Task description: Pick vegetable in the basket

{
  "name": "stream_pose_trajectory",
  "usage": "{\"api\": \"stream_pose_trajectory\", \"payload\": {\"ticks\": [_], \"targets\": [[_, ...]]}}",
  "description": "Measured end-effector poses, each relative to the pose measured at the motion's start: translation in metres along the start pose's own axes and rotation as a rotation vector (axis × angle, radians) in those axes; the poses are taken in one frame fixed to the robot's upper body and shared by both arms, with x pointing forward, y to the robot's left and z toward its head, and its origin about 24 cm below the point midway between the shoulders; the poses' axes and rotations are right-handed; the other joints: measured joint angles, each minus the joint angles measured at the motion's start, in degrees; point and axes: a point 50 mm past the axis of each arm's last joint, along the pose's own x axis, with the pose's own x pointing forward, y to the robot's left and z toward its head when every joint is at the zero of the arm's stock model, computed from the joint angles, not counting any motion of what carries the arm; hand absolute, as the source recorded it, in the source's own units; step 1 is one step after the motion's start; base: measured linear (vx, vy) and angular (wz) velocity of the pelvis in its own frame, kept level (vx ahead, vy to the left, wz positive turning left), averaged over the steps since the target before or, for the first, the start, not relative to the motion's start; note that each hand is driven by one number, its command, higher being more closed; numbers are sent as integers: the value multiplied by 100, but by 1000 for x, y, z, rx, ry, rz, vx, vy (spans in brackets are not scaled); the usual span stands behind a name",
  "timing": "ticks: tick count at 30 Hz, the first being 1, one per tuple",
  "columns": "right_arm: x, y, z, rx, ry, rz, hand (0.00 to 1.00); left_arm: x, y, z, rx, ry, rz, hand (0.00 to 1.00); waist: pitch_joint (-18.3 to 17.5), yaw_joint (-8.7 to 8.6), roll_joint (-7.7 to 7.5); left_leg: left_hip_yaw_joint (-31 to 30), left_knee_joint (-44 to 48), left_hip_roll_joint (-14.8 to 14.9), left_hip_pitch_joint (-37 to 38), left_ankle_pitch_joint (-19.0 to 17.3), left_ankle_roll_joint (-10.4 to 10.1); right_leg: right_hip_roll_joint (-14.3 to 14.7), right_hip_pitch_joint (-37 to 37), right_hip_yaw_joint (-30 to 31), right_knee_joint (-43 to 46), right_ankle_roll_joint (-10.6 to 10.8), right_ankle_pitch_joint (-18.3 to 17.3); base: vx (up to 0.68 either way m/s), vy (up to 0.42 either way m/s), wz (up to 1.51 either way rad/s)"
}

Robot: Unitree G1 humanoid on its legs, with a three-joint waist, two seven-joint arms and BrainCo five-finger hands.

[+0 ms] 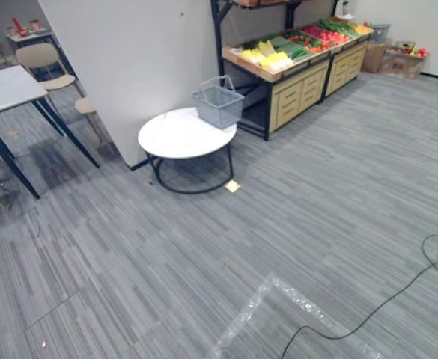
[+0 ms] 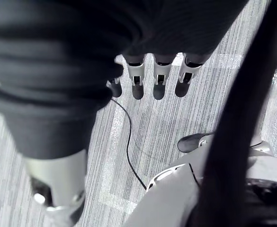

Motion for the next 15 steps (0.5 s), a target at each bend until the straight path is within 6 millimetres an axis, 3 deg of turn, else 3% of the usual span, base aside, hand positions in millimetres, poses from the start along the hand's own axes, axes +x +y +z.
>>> {"api": "stream_pose_trajectory", "payload": {"ticks": [15], "targets": [[3,7,11,-10,-31,10,0,1,-1,3,17,-13,5,0,88,1,-13,-8,-92,2,103,9,-65,9,111,-80,-59,66,-37,-23,-17,0]]}}
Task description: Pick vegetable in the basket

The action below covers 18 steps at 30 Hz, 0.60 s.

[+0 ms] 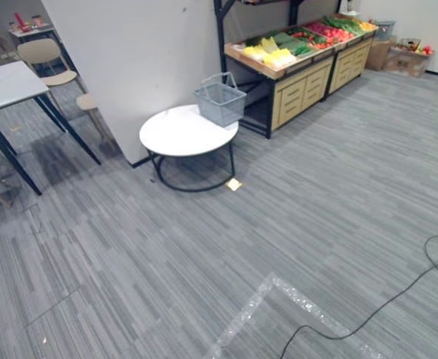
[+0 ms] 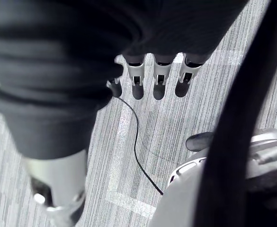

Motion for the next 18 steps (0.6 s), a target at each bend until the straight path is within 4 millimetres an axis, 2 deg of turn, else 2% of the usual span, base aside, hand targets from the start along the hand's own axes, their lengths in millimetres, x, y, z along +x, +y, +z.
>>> {"api": "stream_pose_trajectory", "payload": {"ticks": [18], "targets": [[1,6,5,-29,-22,25,0,2,1,10,28,-29,-11,0,217,-6,-100,89,-17,2,73,-37,-54,13,59,63,-77,-12,8,-8,-10,-2]]}}
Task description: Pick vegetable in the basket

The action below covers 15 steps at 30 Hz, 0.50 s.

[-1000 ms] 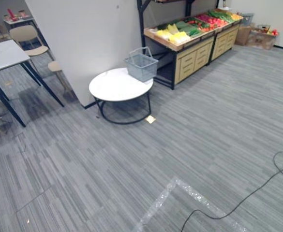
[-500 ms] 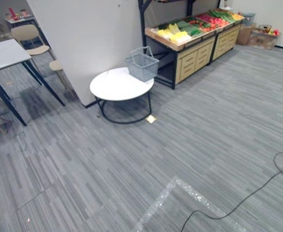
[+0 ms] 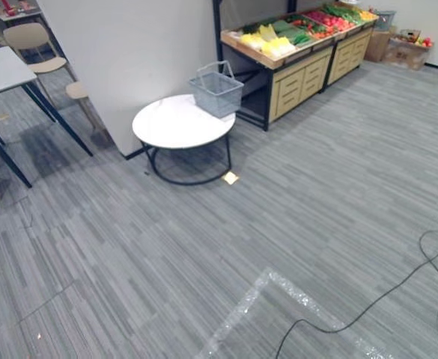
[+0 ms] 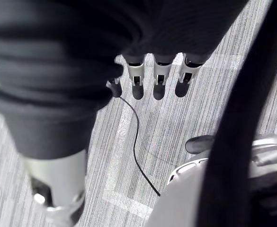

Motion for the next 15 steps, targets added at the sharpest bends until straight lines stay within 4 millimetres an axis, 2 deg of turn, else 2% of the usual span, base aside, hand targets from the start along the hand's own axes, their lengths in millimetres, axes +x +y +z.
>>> {"api": "stream_pose_trajectory", "payload": {"ticks": [2,5,8,10,11,12,13,14,15], "targets": [[0,0,1,6,-4,1,0,0,0,0,-3,0,1,0,16,-18,10,5,0,6,-19,0,0,2,-28,3,21,-3,-3,0,0,-2],[2,4,9,28,-25,17,0,1,0,3,-28,-6,7,0,105,-100,67,74,70,53,-166,-4,-7,-15,-405,40,529,-63,-200,-9,-18,-11],[3,8,14,45,-37,27,0,2,3,10,-36,-26,18,0,318,-113,-16,183,251,115,-205,-79,-114,-29,-601,124,974,-144,-431,-15,-57,-16],[3,10,13,63,-35,30,0,3,5,13,-36,-37,24,0,369,-120,-73,196,1125,247,-582,-445,-270,-93,-716,107,1228,-231,-730,-14,-93,5],[3,10,11,64,-29,32,0,3,7,20,-69,-64,34,0,409,-118,-114,224,2484,468,-1212,-644,-358,-120,-726,70,1313,-276,-812,5,-133,27],[3,7,10,63,-23,26,0,4,9,27,-127,-99,43,0,500,-117,-75,159,3899,763,-1846,-503,-199,-107,-583,-42,1303,-316,-839,35,-149,37],[2,2,9,58,-22,14,0,3,4,28,-167,-108,36,0,610,-99,17,87,4856,1000,-2206,-136,59,-72,-344,-121,1308,-338,-909,68,-77,35],[2,0,7,55,-17,9,0,3,3,26,-178,-101,35,0,649,-89,-22,-19,5215,1037,-2339,105,62,-77,-240,-131,1309,-351,-962,114,-9,25],[2,0,7,44,-15,12,0,3,3,26,-192,-100,38,0,654,-82,2,-247,5684,965,-2604,156,13,-140,-74,-131,1320,-368,-1056,119,12,11]]}}
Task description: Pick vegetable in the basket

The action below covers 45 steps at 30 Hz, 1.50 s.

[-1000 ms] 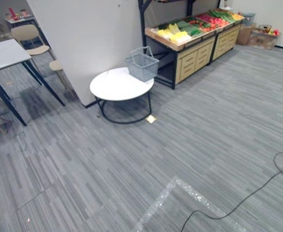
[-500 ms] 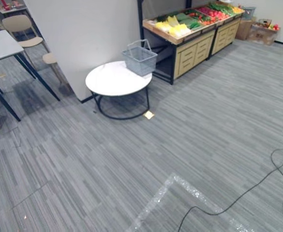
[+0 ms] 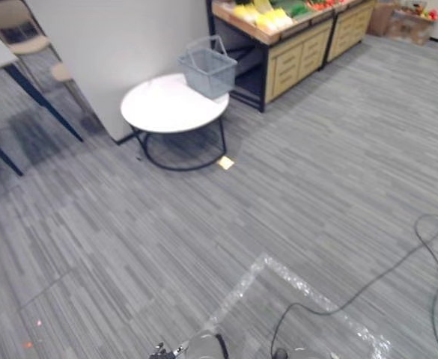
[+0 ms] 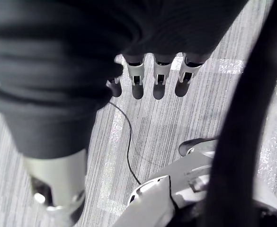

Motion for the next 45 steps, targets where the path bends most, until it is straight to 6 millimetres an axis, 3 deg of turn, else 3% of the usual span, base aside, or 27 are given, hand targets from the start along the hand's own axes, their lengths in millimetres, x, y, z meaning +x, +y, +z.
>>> {"api": "stream_pose_trajectory", "payload": {"ticks": [3,6,8,10,11,13,14,16,17,18,19,21,22,24,26,29,30,32,33,34,35,38,39,40,41,42,45], "targets": [[5,5,23,-19,-54,15,0,-1,-1,-5,-21,17,-1,0,17,73,24,-211,-687,-291,-410,-318,-63,-192,60,179,-23,17,-45,204,63,-21],[8,15,40,-38,-100,42,0,-4,-1,-15,-11,47,-1,0,-1,224,70,-234,-3377,-383,-323,74,-153,-308,98,395,-139,192,-154,270,150,-44],[9,19,49,-65,-125,53,0,-6,-5,-20,-19,61,-3,0,4,288,230,-261,-4795,-223,-364,352,-305,-253,280,513,-262,375,-299,386,252,-27],[10,18,52,-95,-134,55,0,-7,-9,-24,-23,71,-7,0,-9,291,362,-221,-4846,-88,-535,354,-305,-257,494,560,-347,563,-465,418,316,-18],[10,16,55,-115,-142,53,0,-9,-8,-28,-20,84,-5,0,-29,293,384,-151,-4644,-71,-582,656,-200,-356,710,597,-438,681,-618,666,509,-35],[9,24,47,-111,-127,76,0,-9,4,-29,8,85,16,0,-268,351,61,53,-4098,-389,-694,975,-40,-847,767,687,-352,592,-619,606,366,-30],[9,32,44,-104,-125,98,0,-7,10,-25,20,75,30,0,-463,342,-110,118,-3991,-640,-778,784,211,-1127,445,825,80,605,-365,635,305,3],[8,33,40,-97,-112,101,0,-5,11,-17,46,56,29,0,-519,272,-199,169,-3888,-924,-612,531,455,-1386,61,1088,1121,648,155,695,341,22],[7,28,34,-90,-97,89,0,-4,10,-16,55,57,27,0,-510,280,-223,250,-3849,-1030,-292,264,556,-1527,-191,1170,1988,691,817,753,341,6],[7,26,29,-84,-88,84,0,-4,11,-16,62,57,26,0,-497,251,-235,273,-3922,-1114,167,-32,580,-1648,-504,1238,2924,687,1863,618,269,-4],[6,24,26,-66,-84,80,0,-3,12,-14,77,54,24,0,-489,231,-264,272,-3985,-1160,428,-147,598,-1685,-663,1288,3434,778,2314,686,276,-9],[5,20,22,-63,-78,78,0,-1,10,-4,126,22,5,0,-456,97,-272,208,-4180,-1244,1215,-465,638,-1597,-1458,1245,5261,784,1680,567,165,8],[4,17,17,-58,-65,72,0,3,4,9,147,-14,-13,0,-434,44,-250,119,-4437,-1296,1776,-580,623,-1550,-1868,856,5665,589,1053,518,110,20],[3,14,13,-42,-56,63,0,5,-2,17,149,-36,-27,0,-405,-36,-201,58,-4627,-1292,2127,-638,615,-1472,-2165,504,5511,438,558,402,41,22],[2,12,13,-2,-64,49,0,10,-23,42,124,-99,-66,0,-347,-199,-118,-109,-4814,-1240,2605,-856,575,-1345,-2693,-50,4425,352,260,476,-46,35],[1,10,8,24,-53,35,0,11,-46,63,86,-168,-104,0,-260,-251,15,-380,-4859,-1027,2965,-1181,346,-1056,-2894,-141,2120,469,520,571,-211,52],[0,8,5,36,-48,28,0,10,-53,65,60,-180,-112,0,-247,-256,25,-443,-4893,-931,3082,-1348,218,-976,-2892,-47,865,521,994,451,-227,33],[-1,9,2,47,-44,24,0,9,-57,63,11,-173,-107,0,-225,-244,-14,-553,-4964,-809,3351,-1672,71,-1001,-2908,138,-225,645,1544,615,-308,31],[-1,5,6,43,-57,17,0,7,-64,58,-26,-157,-113,0,-156,-246,147,-541,-5006,-567,3571,-1821,203,-832,-2923,82,166,627,2135,660,-316,25],[0,4,10,34,-69,14,0,6,-67,54,-35,-142,-119,0,-137,-245,241,-537,-4973,-516,3625,-1697,94,-784,-3025,64,499,595,2112,683,-324,11],[1,7,16,20,-89,21,0,6,-70,49,-49,-121,-122,0,-120,-201,248,-561,-4831,-444,3631,-1329,27,-798,-3223,79,1189,206,1638,768,-438,11],[1,5,20,13,-103,19,0,3,-64,29,-81,-61,-101,0,-140,-215,309,-912,-3512,-70,3355,-493,-204,-694,-2765,-208,1728,108,756,654,-397,24],[2,3,21,2,-100,18,0,4,-61,30,-76,-63,-97,0,-140,-212,311,-1109,-2759,44,2999,-85,-416,-693,-2528,-326,1741,51,584,669,-328,49],[2,4,23,-18,-104,25,0,5,-56,29,-78,-60,-85,0,-116,-211,347,-1303,-1488,221,2422,1032,-798,-627,-2098,-473,1660,39,312,528,-222,38],[2,4,24,-36,-107,27,0,4,-55,27,-76,-54,-84,0,-87,-202,338,-1255,-960,343,2160,1405,-889,-567,-1901,-507,1571,7,207,625,-208,24],[3,3,30,-68,-118,28,0,5,-52,26,-71,-48,-88,0,-48,-164,419,-967,131,553,1686,1124,-752,-459,-1500,-514,1377,-52,88,408,-106,4],[5,1,37,-107,-121,15,0,5,-40,21,-84,-40,-66,0,-14,-39,434,-309,936,451,876,48,-375,-392,-461,-531,645,-1,21,484,-80,1]]}}
